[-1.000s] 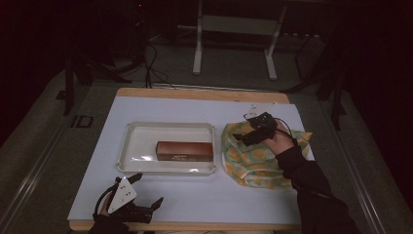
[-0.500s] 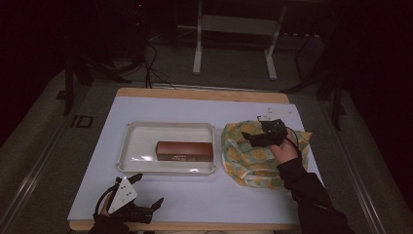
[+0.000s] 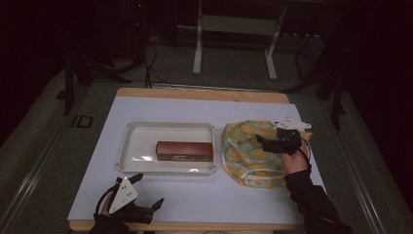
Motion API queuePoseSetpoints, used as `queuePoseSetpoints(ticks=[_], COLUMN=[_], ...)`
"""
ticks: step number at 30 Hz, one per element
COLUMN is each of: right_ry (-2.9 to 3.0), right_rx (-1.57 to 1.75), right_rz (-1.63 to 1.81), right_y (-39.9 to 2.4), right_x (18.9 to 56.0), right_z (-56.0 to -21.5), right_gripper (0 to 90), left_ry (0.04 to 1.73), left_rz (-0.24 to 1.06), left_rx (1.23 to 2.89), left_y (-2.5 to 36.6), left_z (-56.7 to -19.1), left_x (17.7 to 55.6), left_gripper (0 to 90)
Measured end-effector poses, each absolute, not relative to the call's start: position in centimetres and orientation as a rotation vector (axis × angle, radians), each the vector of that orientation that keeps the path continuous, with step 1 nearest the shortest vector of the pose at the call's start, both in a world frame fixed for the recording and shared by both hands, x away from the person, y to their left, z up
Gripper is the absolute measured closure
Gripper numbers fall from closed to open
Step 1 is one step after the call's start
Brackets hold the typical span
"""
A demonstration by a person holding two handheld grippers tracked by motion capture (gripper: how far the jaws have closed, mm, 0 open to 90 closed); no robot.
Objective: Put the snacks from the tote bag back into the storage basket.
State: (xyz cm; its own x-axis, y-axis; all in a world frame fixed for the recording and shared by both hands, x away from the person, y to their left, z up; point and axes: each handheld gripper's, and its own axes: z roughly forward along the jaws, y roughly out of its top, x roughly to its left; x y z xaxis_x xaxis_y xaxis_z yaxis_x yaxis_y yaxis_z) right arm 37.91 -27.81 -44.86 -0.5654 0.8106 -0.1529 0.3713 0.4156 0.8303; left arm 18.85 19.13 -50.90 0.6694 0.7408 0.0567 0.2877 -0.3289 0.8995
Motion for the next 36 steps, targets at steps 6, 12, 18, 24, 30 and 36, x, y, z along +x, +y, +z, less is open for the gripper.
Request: queuePoseSetpoints(ticks=[6,12,18,24,30,36], right_ry=[2.044,2.011,1.961,1.912,1.851,1.811], right_rx=[1.036,1.072,1.094,1.088,1.092,1.119], right_rz=[1.031,1.059,1.073,1.124,1.104,1.136], right_y=[-29.1,-30.2,-31.6,-32.5,-32.6,-33.3], right_x=[36.9,35.6,34.2,32.2,30.3,28.9], right_z=[-45.6,-45.5,-45.8,-46.7,-46.9,-46.9], right_gripper=[13.4,13.3,13.3,13.3,13.2,13.2], left_ry=[0.805,0.802,0.799,0.797,0.793,0.789], left_rz=[0.581,0.581,0.583,0.583,0.583,0.581], left_rx=[1.900,1.904,1.904,1.905,1.906,1.908], left_y=[19.1,19.1,19.1,19.1,19.1,19.1], left_z=[-50.9,-50.9,-50.8,-50.8,-50.8,-50.8], left_x=[18.8,18.8,18.7,18.8,18.7,18.7], left_gripper=[0.0,0.0,0.0,0.0,0.0,0.0])
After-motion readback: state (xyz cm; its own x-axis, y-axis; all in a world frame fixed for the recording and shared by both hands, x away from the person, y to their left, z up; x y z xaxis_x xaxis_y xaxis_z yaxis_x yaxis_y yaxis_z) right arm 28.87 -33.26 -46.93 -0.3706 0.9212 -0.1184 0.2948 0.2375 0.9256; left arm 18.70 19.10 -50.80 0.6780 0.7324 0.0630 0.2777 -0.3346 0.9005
